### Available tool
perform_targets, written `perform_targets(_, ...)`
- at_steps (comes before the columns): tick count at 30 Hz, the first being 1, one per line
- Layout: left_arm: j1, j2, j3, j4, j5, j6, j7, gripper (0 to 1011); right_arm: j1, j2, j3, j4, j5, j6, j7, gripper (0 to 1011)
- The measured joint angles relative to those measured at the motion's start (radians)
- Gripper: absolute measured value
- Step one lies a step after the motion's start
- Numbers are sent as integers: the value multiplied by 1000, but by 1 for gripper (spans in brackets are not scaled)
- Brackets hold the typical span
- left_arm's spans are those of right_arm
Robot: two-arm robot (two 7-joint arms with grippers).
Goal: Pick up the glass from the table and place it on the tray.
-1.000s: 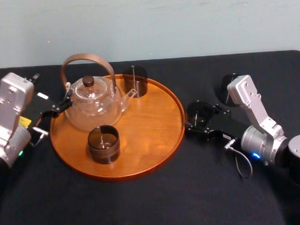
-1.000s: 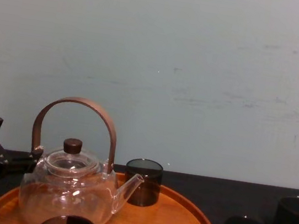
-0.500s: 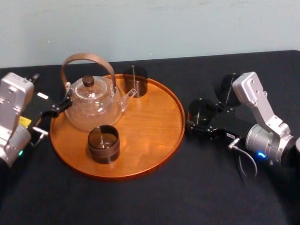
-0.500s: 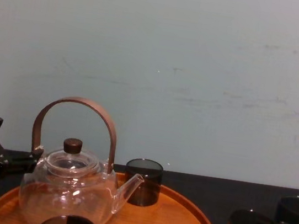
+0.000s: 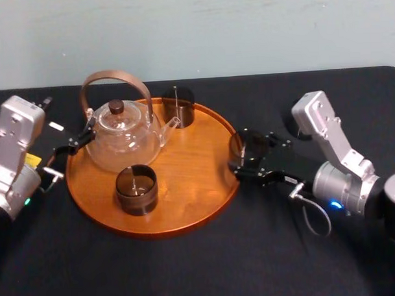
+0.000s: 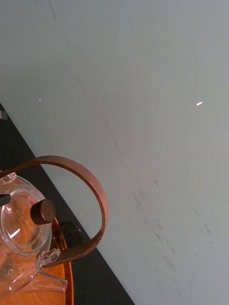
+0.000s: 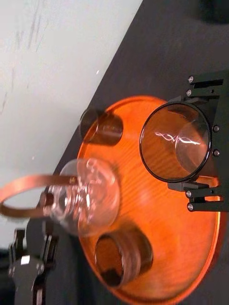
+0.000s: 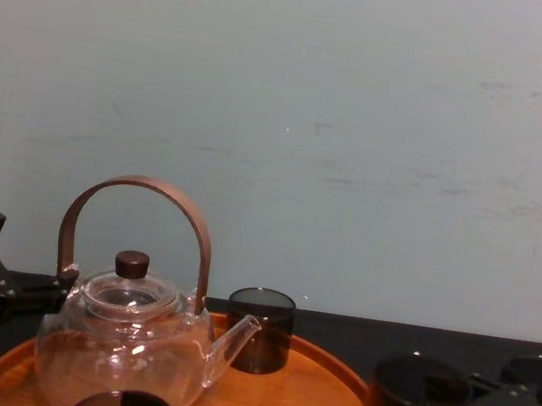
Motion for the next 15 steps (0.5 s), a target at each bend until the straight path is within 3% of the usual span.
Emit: perform_targets(15,0,0,0,0,0,0,0,1010,28,-26,-81,-31,-14,16,17,908)
